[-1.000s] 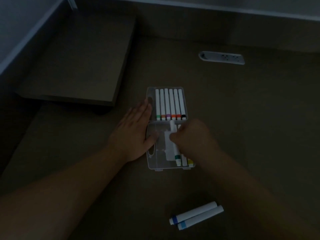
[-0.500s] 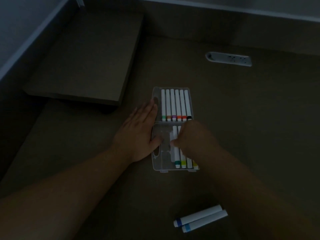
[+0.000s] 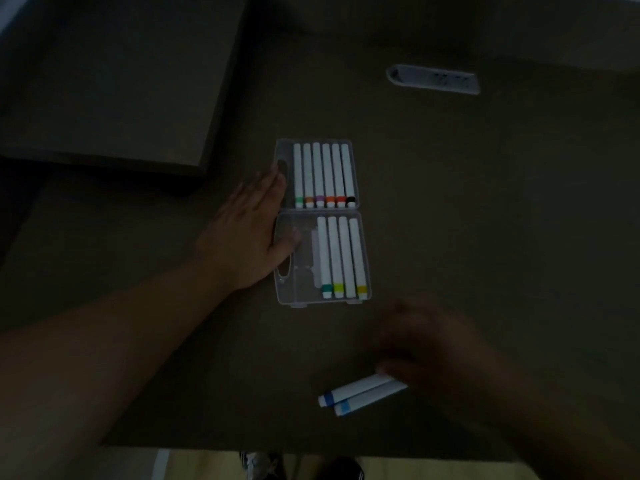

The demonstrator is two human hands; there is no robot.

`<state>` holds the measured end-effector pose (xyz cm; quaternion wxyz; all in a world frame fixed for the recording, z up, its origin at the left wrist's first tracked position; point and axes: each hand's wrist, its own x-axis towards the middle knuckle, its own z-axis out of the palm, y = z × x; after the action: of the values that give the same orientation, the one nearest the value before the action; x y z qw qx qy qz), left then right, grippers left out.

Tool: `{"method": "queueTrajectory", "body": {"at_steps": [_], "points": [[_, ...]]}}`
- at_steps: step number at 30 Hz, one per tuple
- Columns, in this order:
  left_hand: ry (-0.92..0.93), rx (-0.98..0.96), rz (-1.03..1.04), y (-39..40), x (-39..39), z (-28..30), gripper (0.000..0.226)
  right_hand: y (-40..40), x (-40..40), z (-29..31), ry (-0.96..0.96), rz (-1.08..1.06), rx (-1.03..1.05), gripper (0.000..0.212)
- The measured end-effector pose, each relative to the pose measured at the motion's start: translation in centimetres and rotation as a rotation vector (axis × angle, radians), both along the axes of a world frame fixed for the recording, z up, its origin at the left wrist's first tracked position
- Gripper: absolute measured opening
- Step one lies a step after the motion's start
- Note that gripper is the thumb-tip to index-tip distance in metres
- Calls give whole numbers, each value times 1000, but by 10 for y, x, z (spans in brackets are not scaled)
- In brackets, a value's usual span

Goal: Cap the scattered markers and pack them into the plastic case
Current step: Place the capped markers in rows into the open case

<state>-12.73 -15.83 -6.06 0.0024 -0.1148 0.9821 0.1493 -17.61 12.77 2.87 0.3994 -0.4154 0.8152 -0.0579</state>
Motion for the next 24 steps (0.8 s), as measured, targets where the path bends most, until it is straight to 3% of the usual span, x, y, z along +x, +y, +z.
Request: {"method": "queueTrajectory", "body": {"at_steps": [3,5,16,24], "points": [[3,-17,-9,0,1,2,90,6,5,-3,38,165,37,52],[-2,-8,-10,-1,2,2,90,3,9,-6,49,235,52,60],[-10,-29,12,-1,0,1,89,12,0,-26,157,152,-15,36],[14,-28,3,0,2,0,88,34,-58,-19,315,-126,46,31]]}}
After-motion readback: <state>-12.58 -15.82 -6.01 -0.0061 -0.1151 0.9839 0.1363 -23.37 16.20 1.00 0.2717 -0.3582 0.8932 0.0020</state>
